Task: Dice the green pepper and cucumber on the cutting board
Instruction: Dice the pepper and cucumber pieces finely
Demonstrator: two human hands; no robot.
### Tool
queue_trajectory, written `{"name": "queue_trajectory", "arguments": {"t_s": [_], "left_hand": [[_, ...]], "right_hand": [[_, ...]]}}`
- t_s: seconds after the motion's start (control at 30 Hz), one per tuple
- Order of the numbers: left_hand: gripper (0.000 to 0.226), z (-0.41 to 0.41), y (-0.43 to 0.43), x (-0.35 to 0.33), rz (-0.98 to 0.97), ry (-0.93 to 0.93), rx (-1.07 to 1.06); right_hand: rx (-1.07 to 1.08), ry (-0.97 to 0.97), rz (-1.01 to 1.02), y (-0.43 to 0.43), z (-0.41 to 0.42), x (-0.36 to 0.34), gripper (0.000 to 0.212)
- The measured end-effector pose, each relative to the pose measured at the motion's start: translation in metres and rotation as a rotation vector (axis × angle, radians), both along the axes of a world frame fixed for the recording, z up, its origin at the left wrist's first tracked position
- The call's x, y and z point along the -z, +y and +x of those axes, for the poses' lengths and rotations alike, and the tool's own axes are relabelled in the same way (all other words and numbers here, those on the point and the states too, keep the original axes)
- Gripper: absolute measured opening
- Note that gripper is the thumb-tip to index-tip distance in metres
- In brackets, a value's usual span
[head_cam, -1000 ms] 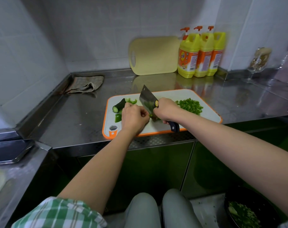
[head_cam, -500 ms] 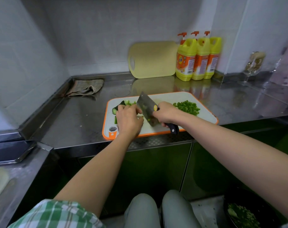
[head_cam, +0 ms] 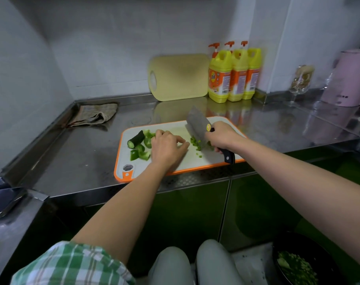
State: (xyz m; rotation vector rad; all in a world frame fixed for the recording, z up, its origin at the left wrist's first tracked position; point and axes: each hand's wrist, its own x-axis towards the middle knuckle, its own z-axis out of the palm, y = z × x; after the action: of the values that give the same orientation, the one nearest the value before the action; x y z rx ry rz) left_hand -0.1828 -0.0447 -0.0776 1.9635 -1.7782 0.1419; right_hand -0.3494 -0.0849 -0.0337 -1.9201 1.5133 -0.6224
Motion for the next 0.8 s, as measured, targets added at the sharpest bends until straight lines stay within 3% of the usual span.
{"name": "queue_trajectory", "arguments": {"t_s": [0.43, 0.6, 0.8], "left_hand": [[0.027, 0.033, 0.022, 0.007, -0.061, 0.016, -0.117], [0.03, 0.031, 0.026, 0.01, -0.023, -0.049, -0.131], [0.035, 0.03, 0.027, 0.014, -0.013, -0.087, -0.158]], "right_hand": [[-0.175, 0.023, 0.079, 0.031, 0.037, 0.002, 0.02], [-0.056, 0.05, 0.099, 0.022, 0.022, 0.004, 0.011], [-0.119, -0.075, 0.097, 0.032, 0.023, -0.003, 0.02]]}}
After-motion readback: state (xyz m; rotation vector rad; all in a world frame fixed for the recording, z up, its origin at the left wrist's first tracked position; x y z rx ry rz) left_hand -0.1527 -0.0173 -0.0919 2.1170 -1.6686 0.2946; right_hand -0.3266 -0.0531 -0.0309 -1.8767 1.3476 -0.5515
